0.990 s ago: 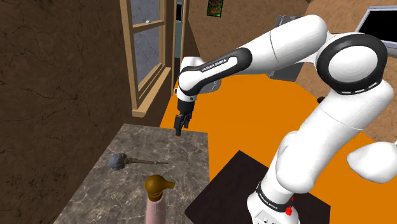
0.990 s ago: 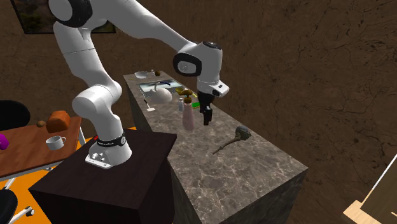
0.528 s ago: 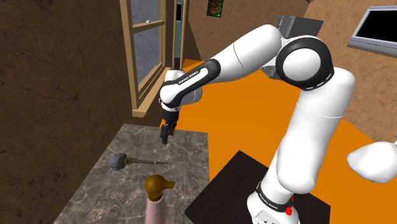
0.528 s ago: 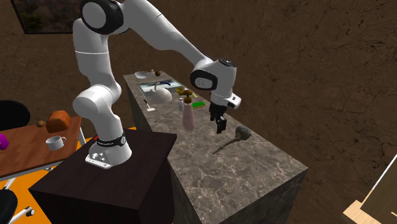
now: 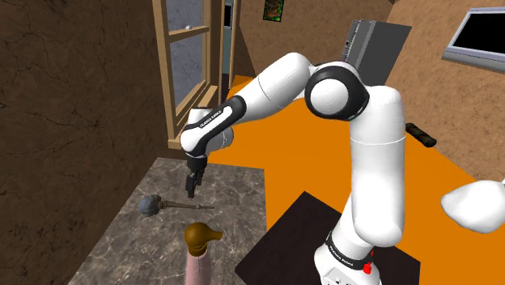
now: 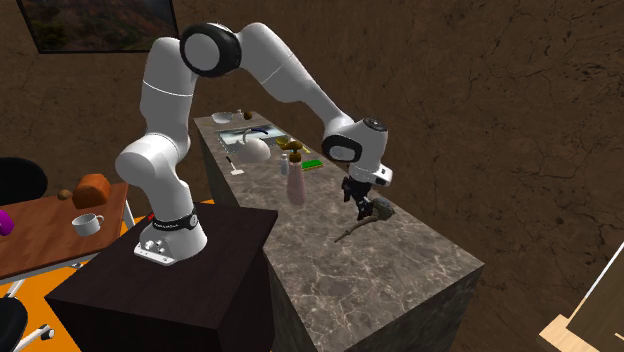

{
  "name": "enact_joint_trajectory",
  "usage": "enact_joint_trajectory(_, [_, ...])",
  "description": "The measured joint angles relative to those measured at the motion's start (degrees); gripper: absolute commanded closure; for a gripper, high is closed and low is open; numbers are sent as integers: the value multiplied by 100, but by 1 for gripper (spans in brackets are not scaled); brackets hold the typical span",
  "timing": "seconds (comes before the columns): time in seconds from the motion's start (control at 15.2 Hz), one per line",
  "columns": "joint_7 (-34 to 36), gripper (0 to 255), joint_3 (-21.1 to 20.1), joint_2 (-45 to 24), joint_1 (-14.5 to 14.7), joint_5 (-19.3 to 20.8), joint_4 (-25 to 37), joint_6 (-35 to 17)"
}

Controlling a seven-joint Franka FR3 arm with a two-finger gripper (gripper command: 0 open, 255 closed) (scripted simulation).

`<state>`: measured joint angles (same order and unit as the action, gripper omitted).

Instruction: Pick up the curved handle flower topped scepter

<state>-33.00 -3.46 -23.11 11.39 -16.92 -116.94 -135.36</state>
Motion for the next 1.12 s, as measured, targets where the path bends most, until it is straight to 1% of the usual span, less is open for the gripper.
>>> enact_joint_trajectory(0.13, [-125,0,-68,-402,36,5,296,-115])
enact_joint_trajectory(0.33, [-247,0,-145,-1081,107,72,982,-126])
enact_joint_trajectory(0.46, [-284,0,-170,-1303,133,82,1147,-187])
enact_joint_trajectory(0.86, [-367,0,-194,-1687,139,59,1266,-448])
enact_joint_trajectory(0.92, [-375,255,-194,-1719,136,58,1282,-463])
enact_joint_trajectory(1.12, [-383,255,-186,-1742,127,60,1312,-474])
